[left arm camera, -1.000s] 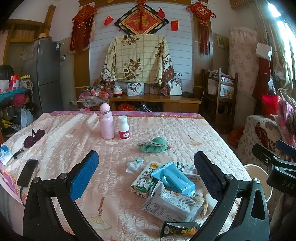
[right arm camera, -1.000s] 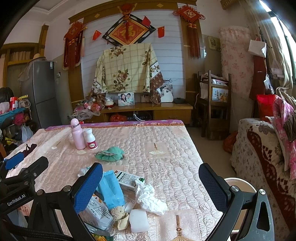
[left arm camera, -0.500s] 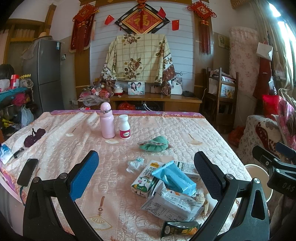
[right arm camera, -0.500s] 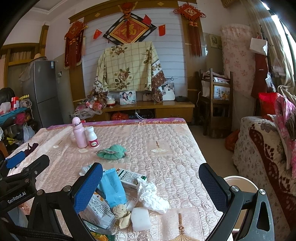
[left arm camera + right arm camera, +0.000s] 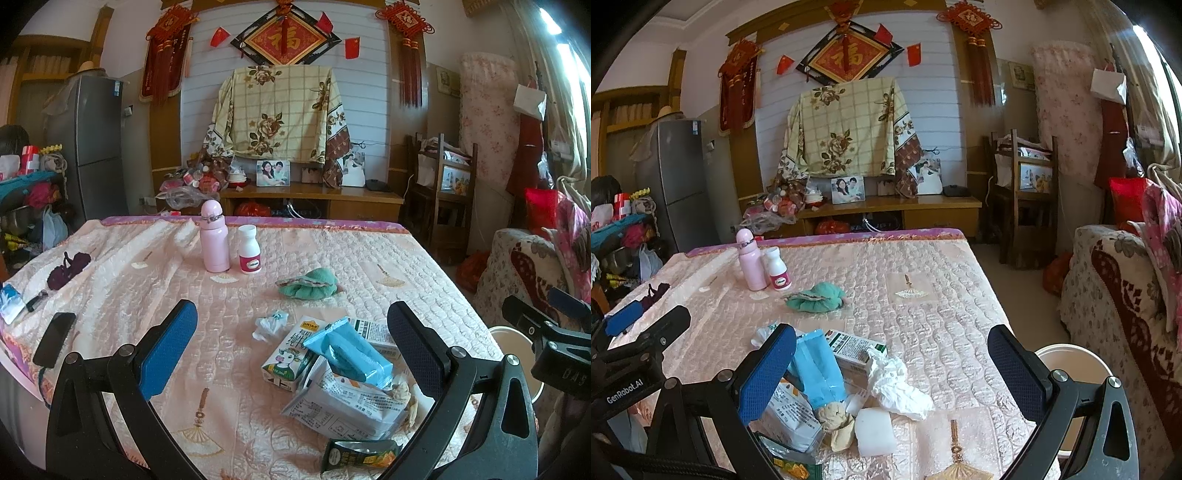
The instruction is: Collect trash
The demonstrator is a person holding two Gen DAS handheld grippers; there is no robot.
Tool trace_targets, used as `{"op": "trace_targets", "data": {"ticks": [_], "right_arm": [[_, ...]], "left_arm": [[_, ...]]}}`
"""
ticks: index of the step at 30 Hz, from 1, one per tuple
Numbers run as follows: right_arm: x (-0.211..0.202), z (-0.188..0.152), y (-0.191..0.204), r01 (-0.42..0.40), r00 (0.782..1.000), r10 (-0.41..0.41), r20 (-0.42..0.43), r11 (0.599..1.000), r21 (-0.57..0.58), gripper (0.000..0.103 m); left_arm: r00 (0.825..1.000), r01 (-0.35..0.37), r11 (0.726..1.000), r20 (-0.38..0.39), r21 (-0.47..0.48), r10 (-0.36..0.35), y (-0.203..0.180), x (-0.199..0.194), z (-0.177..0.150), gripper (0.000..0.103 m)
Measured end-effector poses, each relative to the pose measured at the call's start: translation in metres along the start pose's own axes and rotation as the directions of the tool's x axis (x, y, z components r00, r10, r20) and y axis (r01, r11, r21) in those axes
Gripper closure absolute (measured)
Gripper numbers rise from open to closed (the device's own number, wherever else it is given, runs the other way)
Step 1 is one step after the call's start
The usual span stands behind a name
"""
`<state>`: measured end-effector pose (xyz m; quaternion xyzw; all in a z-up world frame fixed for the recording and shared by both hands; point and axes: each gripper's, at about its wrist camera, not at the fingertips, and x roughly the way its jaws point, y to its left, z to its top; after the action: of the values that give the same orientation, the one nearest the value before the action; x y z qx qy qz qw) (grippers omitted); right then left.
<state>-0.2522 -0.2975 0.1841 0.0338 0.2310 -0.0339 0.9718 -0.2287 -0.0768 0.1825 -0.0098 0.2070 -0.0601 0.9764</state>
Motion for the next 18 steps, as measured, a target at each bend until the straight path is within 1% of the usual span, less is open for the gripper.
{"op": "trace_targets", "data": {"ticks": [15,18], "right_arm": [[0.008,-0.003,0.001,-0.005,0.999,0.004,-0.036,1.000,-0.019,0.000],[0.011,-0.004,0.000,-0.006,0.999,0.005,-0.048,1.000,-0.022,0.000]], "left_arm": [[0.999,-0.013,1.000,-0.033,-0.002,0.013,0.012,0.003,-0.012,0.001],[0.999,-0.014,1.000,-0.042,-0.003,0.014,0.010,0.006,-0.011,0.001]]}}
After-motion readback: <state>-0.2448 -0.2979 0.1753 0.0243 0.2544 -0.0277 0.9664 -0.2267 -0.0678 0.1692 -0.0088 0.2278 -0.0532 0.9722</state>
